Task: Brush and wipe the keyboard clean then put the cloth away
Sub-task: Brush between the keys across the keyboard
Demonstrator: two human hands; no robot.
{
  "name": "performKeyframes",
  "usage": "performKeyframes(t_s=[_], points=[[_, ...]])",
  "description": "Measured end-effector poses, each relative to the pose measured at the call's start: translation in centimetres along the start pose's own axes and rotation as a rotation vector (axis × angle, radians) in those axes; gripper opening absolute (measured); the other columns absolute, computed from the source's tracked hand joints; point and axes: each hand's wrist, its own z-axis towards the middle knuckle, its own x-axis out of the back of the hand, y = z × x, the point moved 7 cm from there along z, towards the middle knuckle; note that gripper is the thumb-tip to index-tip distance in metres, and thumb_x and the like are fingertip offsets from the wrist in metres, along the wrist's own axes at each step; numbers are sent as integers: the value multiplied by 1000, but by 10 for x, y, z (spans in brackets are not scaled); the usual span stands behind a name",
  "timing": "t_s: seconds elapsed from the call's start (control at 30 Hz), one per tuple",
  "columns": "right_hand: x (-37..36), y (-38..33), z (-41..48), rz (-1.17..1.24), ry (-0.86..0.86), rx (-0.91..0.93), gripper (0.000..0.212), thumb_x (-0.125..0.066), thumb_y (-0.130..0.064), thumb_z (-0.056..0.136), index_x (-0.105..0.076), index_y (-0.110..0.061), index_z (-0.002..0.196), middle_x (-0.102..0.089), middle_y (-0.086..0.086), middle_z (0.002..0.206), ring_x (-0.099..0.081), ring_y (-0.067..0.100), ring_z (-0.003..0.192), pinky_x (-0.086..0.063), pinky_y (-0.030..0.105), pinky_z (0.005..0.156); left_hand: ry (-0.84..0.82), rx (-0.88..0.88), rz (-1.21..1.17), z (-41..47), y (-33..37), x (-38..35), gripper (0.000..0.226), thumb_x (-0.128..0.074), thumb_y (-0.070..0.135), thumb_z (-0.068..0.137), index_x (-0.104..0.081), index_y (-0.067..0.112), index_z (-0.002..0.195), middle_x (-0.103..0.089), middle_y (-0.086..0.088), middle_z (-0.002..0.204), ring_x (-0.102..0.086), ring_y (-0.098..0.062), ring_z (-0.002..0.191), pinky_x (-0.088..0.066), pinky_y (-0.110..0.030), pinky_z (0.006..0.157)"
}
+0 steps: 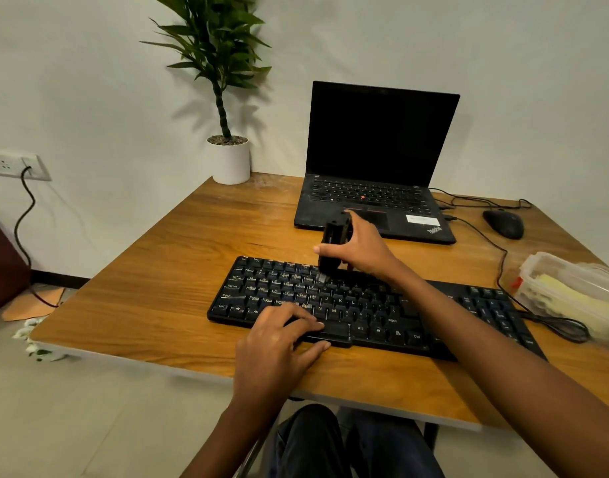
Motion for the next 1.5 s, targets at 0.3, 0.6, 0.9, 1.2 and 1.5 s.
performKeyframes(t_s=[0.3, 0.6, 0.9, 1.2, 1.5], points=[[-4, -7, -6, 17, 11, 34, 56, -80, -35, 69, -51, -9, 110, -60, -7, 92, -57, 7, 82, -48, 23, 70, 13, -11, 5, 0, 0, 0, 30, -55, 55, 73, -71, 33, 85, -61, 19, 90, -49, 1, 87, -49, -24, 50], [-6, -9, -8, -5, 7, 54, 69, -80, -41, 67, -48, -9, 119, -56, -8, 98, -56, 12, 89, -48, 22, 75, 17, -7, 0, 0, 0, -1, 30, -56, 56, 73, -71, 32, 84, -62, 18, 90, -53, -2, 86, -50, -26, 50], [-3, -11, -8, -21, 9, 45, 63, -79, -35, 69, -47, -15, 120, -53, -14, 101, -55, 9, 94, -45, 24, 80, 15, 0, 3, -1, 0, 0, 31, -55, 56, 73, -71, 32, 84, -61, 19, 90, -53, -2, 86, -49, -23, 51], [-2, -5, 2, 21, 89, 1, 56, -79, -38, 69, -48, -14, 110, -60, -3, 91, -61, 17, 77, -54, 28, 59, 12, -6, 19, 1, 2, 3, 29, -56, 55, 73, -71, 33, 85, -61, 19, 90, -53, -1, 85, -49, -22, 49], [-4, -5, 4, -31, 102, 12, 60, -78, -41, 68, -49, -12, 112, -61, -3, 96, -58, 15, 83, -51, 30, 68, -16, -4, 14, 0, 2, 0, 26, -83, 42, 64, -71, 31, 84, -62, 18, 89, -55, -3, 84, -46, -20, 50]])
